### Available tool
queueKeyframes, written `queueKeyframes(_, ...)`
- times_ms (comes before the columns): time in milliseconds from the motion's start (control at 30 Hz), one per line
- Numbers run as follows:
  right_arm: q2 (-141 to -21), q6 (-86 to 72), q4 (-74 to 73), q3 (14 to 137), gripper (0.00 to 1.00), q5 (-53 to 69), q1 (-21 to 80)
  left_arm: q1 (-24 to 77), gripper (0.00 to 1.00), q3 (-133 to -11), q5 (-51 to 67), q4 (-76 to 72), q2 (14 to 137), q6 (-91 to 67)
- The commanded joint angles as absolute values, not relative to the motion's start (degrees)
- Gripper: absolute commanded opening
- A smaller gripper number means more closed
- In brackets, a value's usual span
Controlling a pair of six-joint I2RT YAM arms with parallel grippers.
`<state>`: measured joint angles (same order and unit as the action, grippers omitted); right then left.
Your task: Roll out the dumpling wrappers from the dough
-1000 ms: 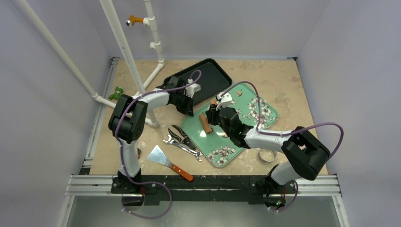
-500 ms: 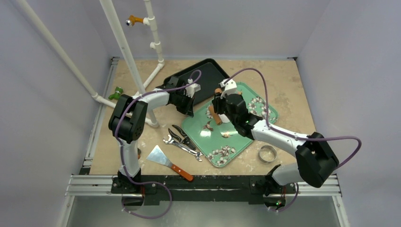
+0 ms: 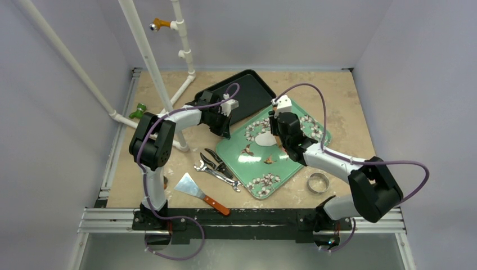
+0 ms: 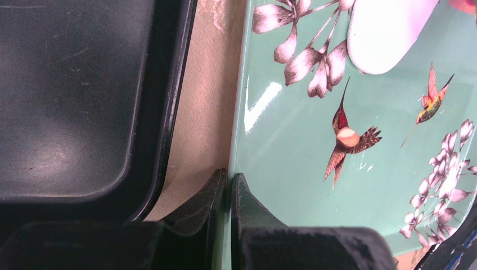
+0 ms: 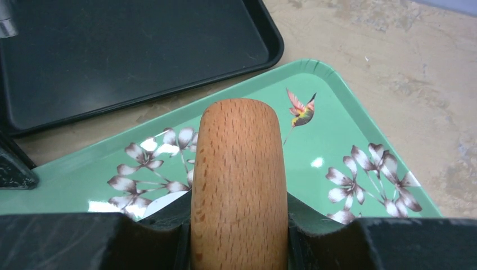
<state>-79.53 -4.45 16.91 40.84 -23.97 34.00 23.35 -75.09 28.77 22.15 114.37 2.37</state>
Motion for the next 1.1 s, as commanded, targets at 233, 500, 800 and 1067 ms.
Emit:
queueKeyframes(233,-84.5,-1.3,13.0,44.0,0.0,-27.4,34.4,22.2,0.0,-75.4,26.9,20.9,114.6,1.9)
queueKeyframes(500,-90.4,-6.0,0.7,48.9,0.0,-30.2,39.7,22.2,0.0,-75.4,27.0,21.0,114.7,1.8)
queueKeyframes(800,-90.8,-13.3,2.0,47.7,0.0,-26.4,42.9,22.1,0.0,-75.4,27.2,21.0,114.7,1.7)
queueKeyframes(1067,-92.1,-16.5,10.0,45.1,0.0,-20.3,45.6,22.0,0.0,-75.4,27.2,21.0,114.7,1.8)
